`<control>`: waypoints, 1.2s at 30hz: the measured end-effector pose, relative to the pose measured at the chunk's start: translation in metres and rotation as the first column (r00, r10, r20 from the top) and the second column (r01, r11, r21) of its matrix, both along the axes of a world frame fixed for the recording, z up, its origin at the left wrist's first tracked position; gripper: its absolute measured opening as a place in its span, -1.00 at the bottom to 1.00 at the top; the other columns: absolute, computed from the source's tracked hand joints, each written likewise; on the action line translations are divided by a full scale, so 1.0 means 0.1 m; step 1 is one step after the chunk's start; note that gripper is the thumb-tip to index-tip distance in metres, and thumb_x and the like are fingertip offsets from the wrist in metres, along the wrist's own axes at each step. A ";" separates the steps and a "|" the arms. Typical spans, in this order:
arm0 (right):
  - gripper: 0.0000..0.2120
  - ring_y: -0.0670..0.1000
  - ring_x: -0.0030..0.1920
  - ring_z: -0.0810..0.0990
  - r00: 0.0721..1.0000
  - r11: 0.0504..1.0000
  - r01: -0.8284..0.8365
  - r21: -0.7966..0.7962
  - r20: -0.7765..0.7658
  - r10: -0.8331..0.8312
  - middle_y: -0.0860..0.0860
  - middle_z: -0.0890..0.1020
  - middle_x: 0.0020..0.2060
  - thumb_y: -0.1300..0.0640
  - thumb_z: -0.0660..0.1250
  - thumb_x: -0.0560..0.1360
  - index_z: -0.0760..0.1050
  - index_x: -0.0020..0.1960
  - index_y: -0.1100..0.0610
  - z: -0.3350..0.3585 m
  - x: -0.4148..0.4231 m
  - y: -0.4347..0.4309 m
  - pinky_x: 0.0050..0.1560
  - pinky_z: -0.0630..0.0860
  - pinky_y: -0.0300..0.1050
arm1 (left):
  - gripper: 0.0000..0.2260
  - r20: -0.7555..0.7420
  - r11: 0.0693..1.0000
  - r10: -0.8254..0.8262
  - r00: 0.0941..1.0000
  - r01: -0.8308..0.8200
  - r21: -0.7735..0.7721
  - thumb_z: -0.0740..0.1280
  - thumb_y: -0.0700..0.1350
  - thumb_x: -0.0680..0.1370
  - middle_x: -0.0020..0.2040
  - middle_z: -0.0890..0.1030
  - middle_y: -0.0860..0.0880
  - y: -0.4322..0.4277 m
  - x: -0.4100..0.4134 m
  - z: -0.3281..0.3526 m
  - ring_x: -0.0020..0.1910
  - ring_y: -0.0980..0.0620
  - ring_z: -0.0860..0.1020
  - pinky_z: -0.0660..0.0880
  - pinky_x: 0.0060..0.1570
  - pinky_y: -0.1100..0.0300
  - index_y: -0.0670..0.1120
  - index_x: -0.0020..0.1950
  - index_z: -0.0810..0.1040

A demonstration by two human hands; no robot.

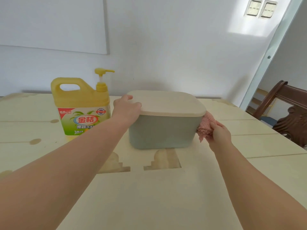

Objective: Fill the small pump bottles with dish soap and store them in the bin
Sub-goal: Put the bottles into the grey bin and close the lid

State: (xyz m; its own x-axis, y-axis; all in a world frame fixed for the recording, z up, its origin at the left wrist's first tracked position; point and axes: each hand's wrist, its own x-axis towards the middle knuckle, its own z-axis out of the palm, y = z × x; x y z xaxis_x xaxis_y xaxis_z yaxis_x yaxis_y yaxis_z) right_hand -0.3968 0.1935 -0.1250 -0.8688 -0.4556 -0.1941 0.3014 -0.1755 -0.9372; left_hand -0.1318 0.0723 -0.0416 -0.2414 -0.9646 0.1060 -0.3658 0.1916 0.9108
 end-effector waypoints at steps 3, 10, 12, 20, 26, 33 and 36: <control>-0.62 0.21 0.03 0.60 0.985 0.906 0.025 0.421 -0.163 0.049 0.19 0.58 0.10 0.32 0.27 0.49 0.44 0.31 0.22 -0.18 -0.03 -0.01 0.04 0.55 0.08 | -0.59 -0.002 1.000 0.005 1.000 -0.005 0.012 0.22 -0.05 0.55 0.40 0.29 -0.04 -0.04 -0.01 -0.03 0.01 0.03 0.32 0.26 -0.02 0.19 0.04 0.40 0.34; -0.67 0.14 0.11 0.56 0.875 0.910 0.111 0.400 -0.474 0.101 0.13 0.60 0.16 0.12 0.20 0.57 0.48 0.28 0.21 0.08 0.27 0.00 0.17 0.46 0.00 | -0.52 -0.136 0.994 -0.011 0.991 0.026 0.105 0.21 -0.06 0.55 0.42 0.30 0.04 -0.06 -0.10 -0.11 0.20 0.04 0.30 0.23 0.13 0.24 0.06 0.47 0.24; -0.61 0.20 0.24 0.51 0.898 0.972 -0.006 0.234 -0.427 0.108 0.20 0.57 0.21 -0.04 0.11 0.62 0.54 0.14 0.23 0.23 0.41 -0.05 0.31 0.41 0.08 | -0.48 -0.154 0.990 -0.005 0.988 0.026 0.136 0.22 -0.04 0.53 0.42 0.29 0.03 -0.06 -0.10 -0.11 0.18 -0.01 0.33 0.31 0.24 0.14 0.09 0.49 0.19; -0.75 -0.10 0.00 0.55 0.930 0.982 -0.159 0.104 -0.316 0.185 -0.17 0.59 -0.05 -0.18 0.13 0.59 0.53 -0.09 -0.14 0.32 0.55 -0.15 0.27 0.48 0.07 | -0.49 -0.171 0.995 0.011 0.985 0.005 0.096 0.26 -0.06 0.53 0.41 0.32 -0.01 -0.10 -0.02 -0.10 0.29 -0.06 0.36 0.35 0.30 0.04 0.04 0.48 0.24; -0.74 -0.07 0.08 0.54 0.933 0.978 -0.177 0.113 -0.298 0.203 -0.15 0.58 0.02 -0.16 0.13 0.60 0.50 0.10 -0.07 0.35 0.66 -0.30 0.08 0.52 -0.03 | -0.51 -0.111 0.999 0.010 0.994 -0.006 0.038 0.24 -0.01 0.57 0.44 0.29 -0.01 -0.21 0.10 -0.10 0.37 -0.06 0.29 0.26 0.25 0.14 0.02 0.49 0.22; -0.62 -0.03 0.14 0.52 0.920 0.987 -0.120 0.104 -0.361 0.150 -0.11 0.58 0.08 -0.13 0.14 0.57 0.52 0.25 0.02 0.30 0.67 -0.34 0.20 0.47 -0.04 | -0.46 0.183 0.997 -0.059 0.981 0.065 -0.029 0.01 0.05 0.64 0.55 0.03 -0.08 -0.16 0.12 -0.10 0.50 -0.10 0.08 0.08 0.41 0.04 -0.05 0.55 -0.13; -0.64 -0.03 0.10 0.49 0.889 0.986 -0.103 0.128 -0.432 0.149 -0.12 0.55 0.09 -0.08 0.10 0.58 0.48 0.30 -0.02 0.34 0.70 -0.32 0.07 0.47 -0.07 | -0.52 0.305 0.990 -0.091 0.948 0.118 -0.072 -0.01 -0.05 0.66 0.55 0.00 -0.14 -0.08 0.16 -0.04 0.50 -0.15 0.05 0.09 0.41 -0.02 -0.12 0.54 -0.07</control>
State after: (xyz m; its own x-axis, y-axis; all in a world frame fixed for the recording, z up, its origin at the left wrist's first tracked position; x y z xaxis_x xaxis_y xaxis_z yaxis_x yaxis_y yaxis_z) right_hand -0.3272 0.1617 -0.0912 -0.8123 -0.5652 0.1440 -0.1315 -0.0631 -0.9893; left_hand -0.1160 0.0646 -0.0459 -0.3745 -0.9223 0.0960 -0.5931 0.3178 0.7397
